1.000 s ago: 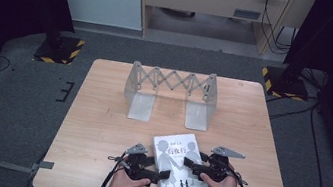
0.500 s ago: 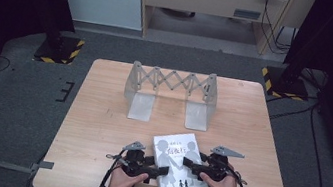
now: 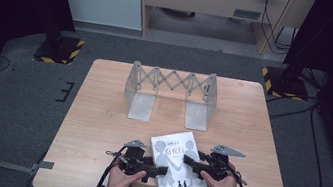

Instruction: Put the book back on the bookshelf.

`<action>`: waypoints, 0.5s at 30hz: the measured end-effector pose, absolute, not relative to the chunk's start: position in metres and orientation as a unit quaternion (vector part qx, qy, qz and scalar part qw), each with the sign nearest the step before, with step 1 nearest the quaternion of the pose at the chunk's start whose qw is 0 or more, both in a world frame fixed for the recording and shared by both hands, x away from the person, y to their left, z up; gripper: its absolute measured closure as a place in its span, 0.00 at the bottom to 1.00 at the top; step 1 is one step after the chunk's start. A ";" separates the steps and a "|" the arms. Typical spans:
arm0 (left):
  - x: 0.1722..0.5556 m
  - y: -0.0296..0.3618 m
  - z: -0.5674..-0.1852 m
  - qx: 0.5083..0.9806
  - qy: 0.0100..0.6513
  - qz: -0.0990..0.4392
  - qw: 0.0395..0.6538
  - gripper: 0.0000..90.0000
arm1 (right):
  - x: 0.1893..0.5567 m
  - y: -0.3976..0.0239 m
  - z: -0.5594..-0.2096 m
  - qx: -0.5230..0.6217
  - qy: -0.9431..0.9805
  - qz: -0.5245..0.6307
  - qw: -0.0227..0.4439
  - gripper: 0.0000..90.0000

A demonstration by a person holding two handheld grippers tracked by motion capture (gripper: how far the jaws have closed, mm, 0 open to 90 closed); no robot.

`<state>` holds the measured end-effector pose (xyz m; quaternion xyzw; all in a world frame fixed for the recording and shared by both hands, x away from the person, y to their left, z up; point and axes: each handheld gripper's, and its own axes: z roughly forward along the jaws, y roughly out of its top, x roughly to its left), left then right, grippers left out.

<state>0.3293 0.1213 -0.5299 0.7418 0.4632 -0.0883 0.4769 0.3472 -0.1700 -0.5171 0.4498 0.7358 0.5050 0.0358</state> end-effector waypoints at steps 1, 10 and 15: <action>0.329 0.121 -0.530 0.742 0.462 -0.088 0.477 0.19 | 0.347 -0.170 -0.517 0.448 0.736 0.506 0.038 0.45; 0.330 0.124 -0.521 0.745 0.449 -0.066 0.488 0.21 | 0.346 -0.172 -0.510 0.439 0.730 0.521 0.051 0.50; 0.329 0.127 -0.517 0.740 0.449 -0.057 0.497 0.25 | 0.345 -0.172 -0.507 0.434 0.724 0.533 0.058 0.50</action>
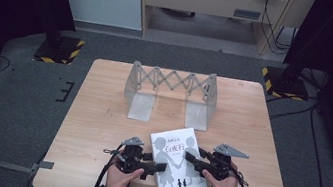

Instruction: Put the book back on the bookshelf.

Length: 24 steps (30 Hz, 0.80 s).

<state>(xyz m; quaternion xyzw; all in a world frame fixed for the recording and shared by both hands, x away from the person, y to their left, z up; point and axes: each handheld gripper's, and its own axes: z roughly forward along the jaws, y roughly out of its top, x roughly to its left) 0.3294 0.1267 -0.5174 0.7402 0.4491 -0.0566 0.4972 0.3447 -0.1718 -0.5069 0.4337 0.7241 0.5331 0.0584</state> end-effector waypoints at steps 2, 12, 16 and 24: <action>0.329 0.128 -0.516 0.737 0.449 -0.051 0.503 0.26 | 0.345 -0.172 -0.506 0.429 0.722 0.539 0.063 0.51; 0.327 0.130 -0.509 0.724 0.440 -0.039 0.530 0.32 | 0.341 -0.174 -0.500 0.419 0.713 0.557 0.078 0.52; 0.328 0.129 -0.508 0.719 0.433 -0.047 0.541 0.33 | 0.340 -0.174 -0.498 0.413 0.711 0.564 0.075 0.53; 0.329 0.123 -0.509 0.718 0.439 -0.040 0.539 0.30 | 0.340 -0.174 -0.498 0.410 0.710 0.567 0.082 0.53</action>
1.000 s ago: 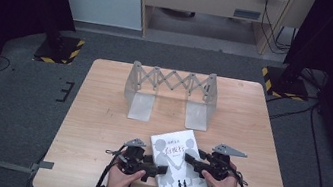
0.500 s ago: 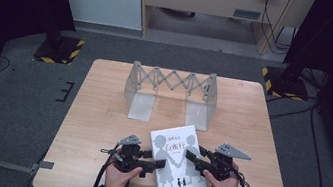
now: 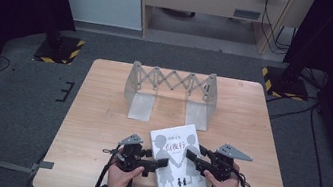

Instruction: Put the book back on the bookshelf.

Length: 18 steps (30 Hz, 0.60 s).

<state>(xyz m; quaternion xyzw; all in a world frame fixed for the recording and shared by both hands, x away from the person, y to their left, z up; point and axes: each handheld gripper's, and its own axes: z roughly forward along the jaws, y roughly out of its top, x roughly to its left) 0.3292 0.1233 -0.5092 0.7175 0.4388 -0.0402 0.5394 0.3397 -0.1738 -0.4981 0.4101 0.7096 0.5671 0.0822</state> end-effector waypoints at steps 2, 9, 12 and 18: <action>0.330 0.122 -0.510 0.718 0.438 -0.038 0.539 0.29 | 0.340 -0.174 -0.498 0.410 0.711 0.565 0.085 0.53; 0.331 0.121 -0.511 0.719 0.435 -0.035 0.542 0.28 | 0.340 -0.175 -0.498 0.410 0.710 0.566 0.085 0.53; 0.333 0.120 -0.512 0.719 0.435 -0.037 0.541 0.27 | 0.340 -0.175 -0.498 0.409 0.712 0.565 0.086 0.53; 0.335 0.120 -0.514 0.719 0.439 -0.043 0.538 0.26 | 0.341 -0.175 -0.499 0.411 0.712 0.562 0.086 0.54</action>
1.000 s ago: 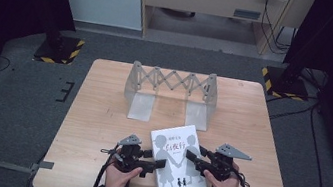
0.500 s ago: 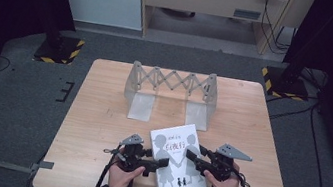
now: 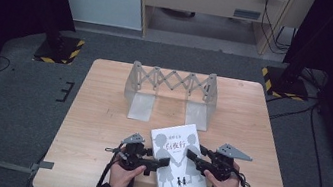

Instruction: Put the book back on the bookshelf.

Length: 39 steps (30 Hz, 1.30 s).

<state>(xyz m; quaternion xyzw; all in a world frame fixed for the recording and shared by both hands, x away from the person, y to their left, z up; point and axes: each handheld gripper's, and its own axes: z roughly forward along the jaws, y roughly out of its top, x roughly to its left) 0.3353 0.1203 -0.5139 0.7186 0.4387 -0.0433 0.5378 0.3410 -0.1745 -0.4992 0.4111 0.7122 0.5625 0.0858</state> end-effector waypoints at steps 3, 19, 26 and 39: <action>0.336 0.120 -0.515 0.717 0.438 -0.047 0.540 0.26 | 0.341 -0.175 -0.500 0.412 0.712 0.562 0.087 0.54; 0.336 0.116 -0.514 0.711 0.430 -0.049 0.555 0.27 | 0.341 -0.176 -0.499 0.414 0.705 0.570 0.079 0.54; 0.335 0.117 -0.507 0.701 0.425 -0.037 0.572 0.33 | 0.341 -0.178 -0.494 0.410 0.694 0.587 0.085 0.56; 0.339 0.114 -0.509 0.694 0.422 -0.043 0.581 0.32 | 0.341 -0.180 -0.493 0.410 0.690 0.590 0.085 0.58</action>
